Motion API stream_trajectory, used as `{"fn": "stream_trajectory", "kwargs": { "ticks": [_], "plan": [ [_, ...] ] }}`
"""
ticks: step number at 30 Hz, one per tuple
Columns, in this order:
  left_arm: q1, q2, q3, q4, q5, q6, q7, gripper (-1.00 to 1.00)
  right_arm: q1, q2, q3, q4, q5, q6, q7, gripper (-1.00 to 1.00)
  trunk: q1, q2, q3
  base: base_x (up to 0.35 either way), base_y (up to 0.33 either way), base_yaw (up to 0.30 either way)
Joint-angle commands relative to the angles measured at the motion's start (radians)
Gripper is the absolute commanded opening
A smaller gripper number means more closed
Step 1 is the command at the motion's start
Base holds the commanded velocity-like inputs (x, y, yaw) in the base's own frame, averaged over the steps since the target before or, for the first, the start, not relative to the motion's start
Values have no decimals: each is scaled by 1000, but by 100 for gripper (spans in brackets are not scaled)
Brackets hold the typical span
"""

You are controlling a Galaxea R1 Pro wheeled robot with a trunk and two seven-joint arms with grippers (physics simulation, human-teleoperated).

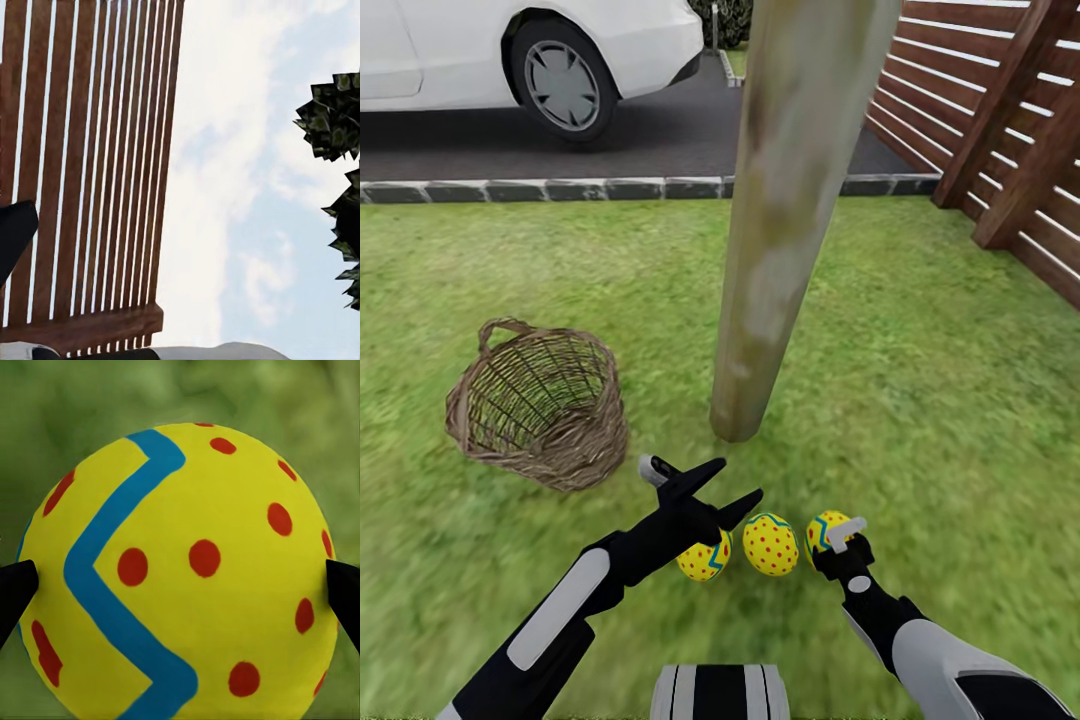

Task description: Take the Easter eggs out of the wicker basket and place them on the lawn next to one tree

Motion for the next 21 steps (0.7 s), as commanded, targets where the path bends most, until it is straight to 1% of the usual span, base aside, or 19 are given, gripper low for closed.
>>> {"fn": "stream_trajectory", "kwargs": {
  "ticks": [1,2,7,11,15,21],
  "plan": [
    [-1,1,-2,1,8,5,0,100,0,1,-1,1,5,-3,-5,-100,0,-1,-5,0,0,0],
    [-1,0,-2,1,8,5,0,100,0,0,-1,1,5,-3,-5,-100,1,-1,-8,0,0,0],
    [-1,1,-2,5,9,4,-4,100,-1,0,-1,1,5,-3,-5,-100,1,-1,-8,0,0,0],
    [-1,19,-2,5,12,1,-3,100,0,1,-1,1,5,-3,-5,-100,1,-1,-8,2,-1,0],
    [-1,20,-2,6,10,0,3,100,-1,2,-1,2,5,-3,-5,-100,1,-1,-8,166,-152,0],
    [-1,21,-2,9,14,0,-2,100,0,1,-1,2,5,-3,-5,-100,1,-1,-8,17,-16,0]
  ]
}}
